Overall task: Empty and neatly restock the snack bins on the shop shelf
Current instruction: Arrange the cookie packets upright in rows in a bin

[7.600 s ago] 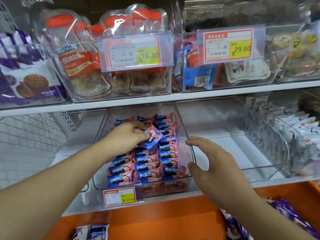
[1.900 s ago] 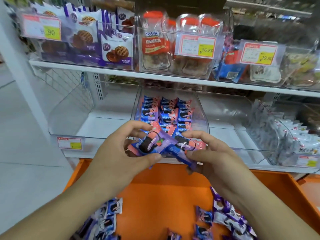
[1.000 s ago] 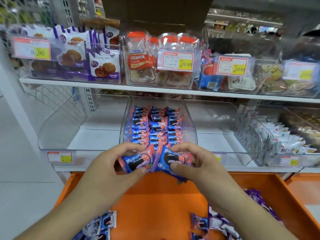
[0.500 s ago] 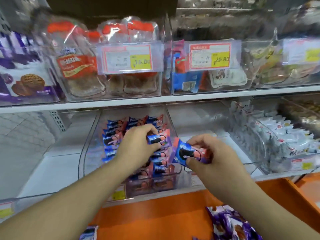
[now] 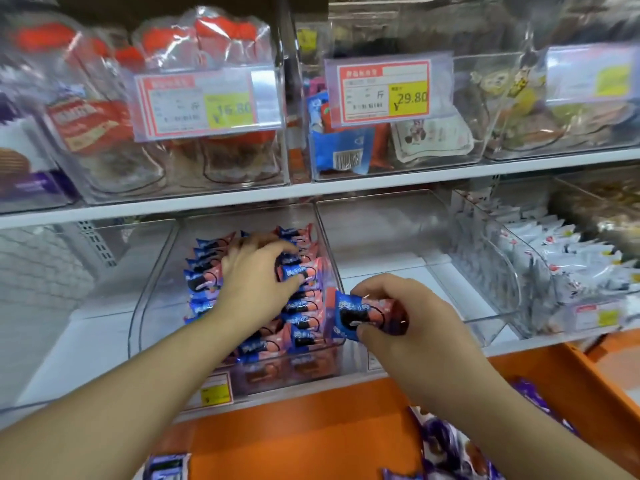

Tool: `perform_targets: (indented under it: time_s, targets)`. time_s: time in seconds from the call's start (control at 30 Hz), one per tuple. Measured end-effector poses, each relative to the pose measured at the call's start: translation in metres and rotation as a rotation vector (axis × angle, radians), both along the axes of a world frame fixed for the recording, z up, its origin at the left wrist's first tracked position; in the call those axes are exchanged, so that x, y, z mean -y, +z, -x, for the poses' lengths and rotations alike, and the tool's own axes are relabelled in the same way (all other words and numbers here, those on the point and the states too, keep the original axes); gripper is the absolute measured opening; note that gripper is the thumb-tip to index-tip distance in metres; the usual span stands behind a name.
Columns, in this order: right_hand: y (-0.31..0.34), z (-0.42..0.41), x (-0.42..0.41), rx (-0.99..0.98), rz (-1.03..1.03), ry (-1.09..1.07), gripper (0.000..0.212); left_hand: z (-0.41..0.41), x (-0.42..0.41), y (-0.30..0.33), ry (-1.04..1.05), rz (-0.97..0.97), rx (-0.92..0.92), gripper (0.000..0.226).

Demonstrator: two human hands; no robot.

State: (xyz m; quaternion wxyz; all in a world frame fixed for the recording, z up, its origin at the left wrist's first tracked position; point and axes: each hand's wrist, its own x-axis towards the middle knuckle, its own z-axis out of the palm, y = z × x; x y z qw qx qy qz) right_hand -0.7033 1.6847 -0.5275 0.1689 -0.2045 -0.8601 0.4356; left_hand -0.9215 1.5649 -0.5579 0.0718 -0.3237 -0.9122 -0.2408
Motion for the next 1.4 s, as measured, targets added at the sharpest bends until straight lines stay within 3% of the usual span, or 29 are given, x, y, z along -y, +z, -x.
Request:
perform_targets:
  time_s: [0.07,0.13,0.2,0.27,0.37,0.43,0.57,0.73,0.97,1.1,1.4]
  targets:
    - [0.001,0.000,0.001,-0.008,0.020,-0.002,0.037,-0.014,0.015,0.015,-0.066,-0.206,0.138,0.021]
    - [0.003,0.002,0.006,-0.018,0.073,-0.018,0.036,-0.038,0.032,0.034,-0.185,-0.397,0.403,0.016]
    - [0.004,0.004,0.013,-0.044,0.126,-0.030,0.036,-0.063,0.047,0.048,-0.319,-0.452,0.604,0.024]
    - [0.005,0.008,0.022,-0.072,0.181,-0.027,0.036,-0.078,0.059,0.050,-0.401,-0.437,0.666,0.039]
    - [0.004,0.012,0.029,-0.095,0.160,0.013,0.034,-0.078,0.068,0.044,-0.325,-0.390,0.561,0.038]
    - [0.004,0.012,0.027,-0.073,0.014,0.040,0.036,-0.068,0.069,0.036,-0.236,-0.380,0.469,0.035]
    - [-0.010,0.012,0.014,0.076,-0.280,0.110,0.070,-0.043,0.064,0.020,-0.105,-0.258,0.275,0.032]
    - [-0.035,0.014,0.002,0.111,-0.307,0.145,0.092,-0.030,0.032,0.001,-0.071,-0.131,0.200,0.027]
    - [-0.038,0.018,-0.004,0.079,-0.342,0.122,0.085,-0.006,0.012,-0.022,-0.062,0.020,-0.156,0.033]
    - [-0.040,0.019,-0.007,0.079,-0.319,0.127,0.085,-0.006,0.011,-0.023,-0.076,0.084,-0.186,0.037]
    - [-0.029,0.014,-0.003,0.142,-0.281,0.140,0.088,-0.021,0.022,0.001,-0.048,0.162,0.017,0.057]
